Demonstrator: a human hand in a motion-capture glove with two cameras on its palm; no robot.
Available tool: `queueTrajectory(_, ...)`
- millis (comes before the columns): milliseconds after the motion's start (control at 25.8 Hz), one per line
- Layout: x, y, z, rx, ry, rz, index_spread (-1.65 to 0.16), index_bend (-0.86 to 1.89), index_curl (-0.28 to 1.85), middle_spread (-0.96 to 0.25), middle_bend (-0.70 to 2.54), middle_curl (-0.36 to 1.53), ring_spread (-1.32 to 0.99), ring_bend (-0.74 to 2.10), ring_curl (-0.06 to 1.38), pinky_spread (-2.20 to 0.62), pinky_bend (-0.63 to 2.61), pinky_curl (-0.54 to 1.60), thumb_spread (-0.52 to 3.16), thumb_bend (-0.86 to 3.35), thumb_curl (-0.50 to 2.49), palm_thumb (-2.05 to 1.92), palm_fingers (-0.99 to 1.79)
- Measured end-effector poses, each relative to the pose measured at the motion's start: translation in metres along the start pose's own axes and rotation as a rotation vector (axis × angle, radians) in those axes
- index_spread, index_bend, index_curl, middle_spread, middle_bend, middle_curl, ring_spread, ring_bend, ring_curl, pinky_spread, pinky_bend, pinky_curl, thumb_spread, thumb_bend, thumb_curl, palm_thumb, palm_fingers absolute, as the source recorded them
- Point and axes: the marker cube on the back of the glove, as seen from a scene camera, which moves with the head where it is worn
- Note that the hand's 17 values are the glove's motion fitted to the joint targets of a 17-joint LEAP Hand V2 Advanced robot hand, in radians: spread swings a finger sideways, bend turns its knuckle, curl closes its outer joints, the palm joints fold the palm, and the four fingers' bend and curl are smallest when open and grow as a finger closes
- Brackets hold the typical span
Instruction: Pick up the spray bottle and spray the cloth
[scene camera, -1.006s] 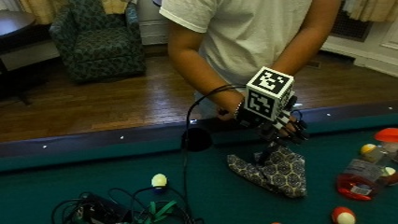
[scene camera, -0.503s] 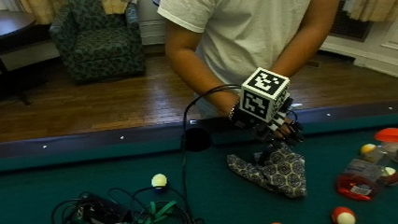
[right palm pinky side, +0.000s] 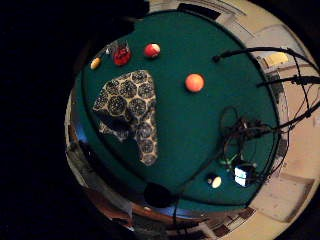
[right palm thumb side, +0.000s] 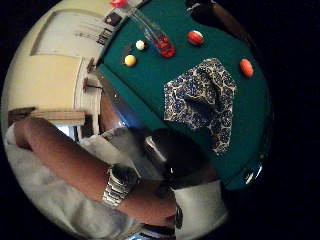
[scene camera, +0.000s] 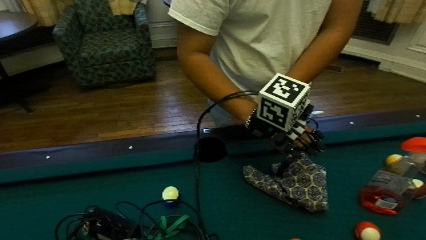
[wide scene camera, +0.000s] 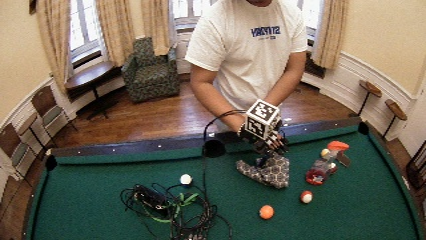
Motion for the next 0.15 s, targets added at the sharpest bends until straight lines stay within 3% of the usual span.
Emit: queueTrajectory(155,-0.0003,0.0002,0.0006,-0.003,0.000,-0.001,-0.43,0.18,0.36,-0.12,0.16,0.28,-0.12,0.21,0.31,0.22,0.20,0.35,1.03,-0.02,0.31,0.42,0.39)
